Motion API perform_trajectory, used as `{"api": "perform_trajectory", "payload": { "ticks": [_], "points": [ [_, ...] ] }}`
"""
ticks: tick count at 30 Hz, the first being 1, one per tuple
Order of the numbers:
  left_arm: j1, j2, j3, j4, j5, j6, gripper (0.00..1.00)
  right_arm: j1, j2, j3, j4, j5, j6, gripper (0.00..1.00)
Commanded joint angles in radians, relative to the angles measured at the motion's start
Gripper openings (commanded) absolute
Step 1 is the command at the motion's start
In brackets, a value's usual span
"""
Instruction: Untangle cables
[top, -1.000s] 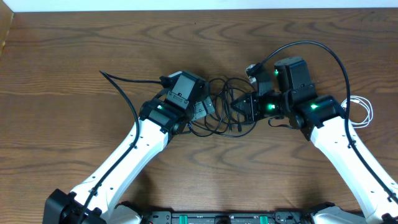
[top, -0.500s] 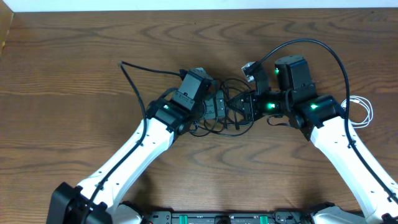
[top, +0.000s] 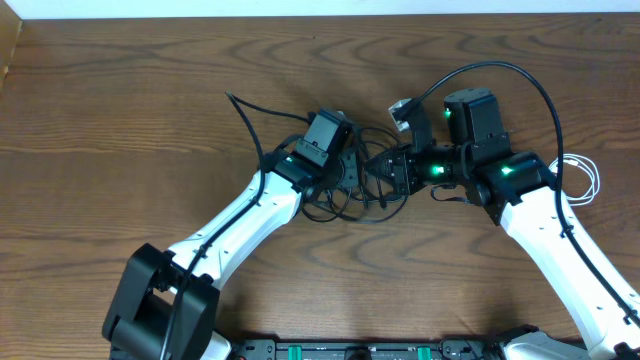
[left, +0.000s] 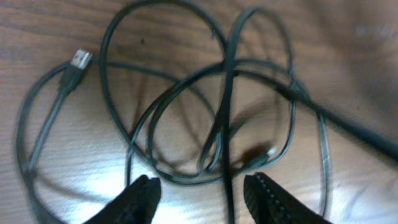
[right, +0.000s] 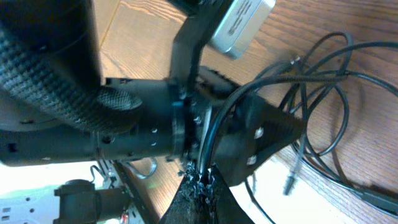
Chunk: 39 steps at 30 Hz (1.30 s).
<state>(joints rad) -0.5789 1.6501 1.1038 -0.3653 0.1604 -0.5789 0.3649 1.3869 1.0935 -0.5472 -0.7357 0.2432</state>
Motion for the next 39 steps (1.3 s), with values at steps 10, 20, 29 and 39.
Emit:
{"api": "perform_trajectory", "payload": {
  "ticks": [10, 20, 29, 39],
  "points": [
    [-0.002, 0.129, 0.013, 0.006, -0.116, -0.115, 0.08, -0.124, -0.002, 0.006, 0.002, -0.098, -0.020, 0.01],
    [0.064, 0.084, 0.022, 0.047, -0.073, -0.112, 0.08, -0.195, -0.002, 0.006, -0.174, 0.131, -0.020, 0.01],
    [0.273, -0.222, 0.035, 0.125, 0.175, -0.019, 0.08, -0.211, -0.002, 0.006, -0.470, 0.823, 0.227, 0.01],
    [0.366, -0.566, 0.035, 0.105, 0.222, 0.145, 0.08, -0.229, -0.001, 0.005, -0.442, 0.872, 0.284, 0.06]
  ]
}}
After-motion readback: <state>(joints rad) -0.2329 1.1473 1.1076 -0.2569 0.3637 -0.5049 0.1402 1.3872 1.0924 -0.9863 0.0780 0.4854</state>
